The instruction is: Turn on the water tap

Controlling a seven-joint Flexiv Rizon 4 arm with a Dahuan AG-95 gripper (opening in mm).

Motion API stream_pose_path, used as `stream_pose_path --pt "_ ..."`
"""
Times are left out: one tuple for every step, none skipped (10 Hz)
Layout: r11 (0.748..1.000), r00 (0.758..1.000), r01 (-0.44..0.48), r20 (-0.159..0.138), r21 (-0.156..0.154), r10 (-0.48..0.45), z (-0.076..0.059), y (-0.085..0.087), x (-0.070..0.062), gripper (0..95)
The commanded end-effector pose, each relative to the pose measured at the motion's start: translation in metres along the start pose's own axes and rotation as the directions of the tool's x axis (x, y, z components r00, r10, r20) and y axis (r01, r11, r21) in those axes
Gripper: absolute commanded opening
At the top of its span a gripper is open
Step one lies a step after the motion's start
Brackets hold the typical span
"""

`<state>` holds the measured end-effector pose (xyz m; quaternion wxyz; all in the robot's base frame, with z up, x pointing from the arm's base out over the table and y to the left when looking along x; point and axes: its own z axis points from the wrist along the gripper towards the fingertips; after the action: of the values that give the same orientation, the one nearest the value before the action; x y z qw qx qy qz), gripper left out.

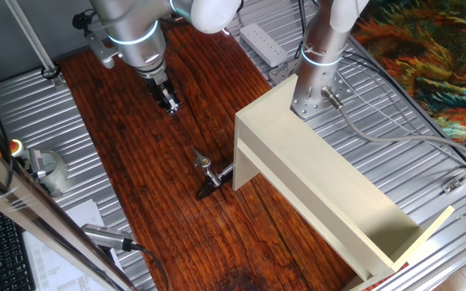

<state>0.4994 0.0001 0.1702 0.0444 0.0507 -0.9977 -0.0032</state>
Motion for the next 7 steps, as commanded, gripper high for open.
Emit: stream_pose_path --pt "1.000 1.000 -0.006 -0.002 -0.003 0.006 0.000 0.000 0.000 0.0" --pt "1.000 1.000 -0.007 -0.001 -0.008 0.007 0.000 0.000 0.000 0.0" --pt "1.000 1.000 0.004 -0.006 -0.011 -0.005 0.000 0.000 0.000 0.0" --pt "1.000 1.000 0.018 -0.011 -0.011 -0.018 0.000 0.000 0.000 0.0" --pt "1.000 1.000 0.018 -0.012 -0.011 -0.018 0.000 0.000 0.000 0.0" --pt "1.000 1.000 0.018 -0.012 -0.011 -0.018 0.000 0.000 0.000 0.0" --pt "1.000 1.000 0.012 -0.028 -0.014 -0.013 -0.005 0.013 0.010 0.0"
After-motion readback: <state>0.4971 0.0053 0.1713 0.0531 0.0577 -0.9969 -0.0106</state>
